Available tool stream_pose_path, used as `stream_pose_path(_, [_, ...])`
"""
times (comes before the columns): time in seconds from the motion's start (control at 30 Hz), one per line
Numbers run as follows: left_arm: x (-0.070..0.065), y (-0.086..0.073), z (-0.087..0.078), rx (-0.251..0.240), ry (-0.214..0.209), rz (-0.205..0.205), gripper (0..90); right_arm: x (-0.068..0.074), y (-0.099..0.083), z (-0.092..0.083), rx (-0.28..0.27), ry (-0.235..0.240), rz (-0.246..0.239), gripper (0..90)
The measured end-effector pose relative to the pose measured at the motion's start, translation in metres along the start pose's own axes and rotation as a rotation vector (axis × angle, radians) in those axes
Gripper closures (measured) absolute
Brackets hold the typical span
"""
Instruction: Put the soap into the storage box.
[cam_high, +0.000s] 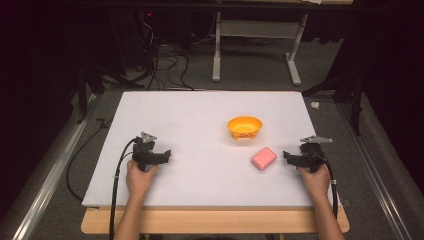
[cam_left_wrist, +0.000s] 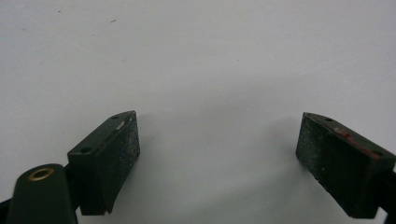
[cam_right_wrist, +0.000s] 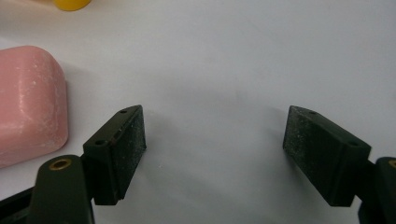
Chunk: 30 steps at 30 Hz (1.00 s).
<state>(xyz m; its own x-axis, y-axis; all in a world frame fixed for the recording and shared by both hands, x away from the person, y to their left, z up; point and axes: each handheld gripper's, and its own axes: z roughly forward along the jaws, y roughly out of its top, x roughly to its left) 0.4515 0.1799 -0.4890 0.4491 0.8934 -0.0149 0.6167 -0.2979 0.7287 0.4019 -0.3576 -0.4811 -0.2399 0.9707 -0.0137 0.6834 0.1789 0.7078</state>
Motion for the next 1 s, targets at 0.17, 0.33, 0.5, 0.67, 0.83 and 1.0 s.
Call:
stream_pose_path(0.17, [0.000, 0.000, 0.000, 0.000, -0.001, 0.000, 13.9, 0.000, 0.000, 0.000, 0.004, -0.002, -0.002, 21.5])
stream_pose_path(0.33, [0.000, 0.000, 0.000, 0.001, -0.001, 0.000, 13.9, 0.000, 0.001, 0.000, 0.004, -0.003, -0.001, 21.2])
stream_pose_path(0.5, [0.000, 0.000, 0.000, 0.002, -0.001, 0.001, 14.0, 0.000, 0.001, -0.002, 0.014, 0.006, 0.011, 20.0])
stream_pose_path(0.67, [0.000, 0.000, 0.000, 0.002, -0.001, 0.001, 14.0, 0.002, 0.000, -0.009, -0.015, 0.023, 0.015, 19.6])
stream_pose_path(0.83, [0.000, 0.000, 0.000, 0.002, 0.000, 0.003, 14.0, 0.005, -0.001, -0.017, -0.030, 0.042, 0.015, 19.5])
stream_pose_path(1.0, [0.000, 0.000, 0.000, 0.002, 0.000, 0.002, 14.0, 0.007, -0.003, -0.025, -0.057, 0.064, 0.030, 18.9])
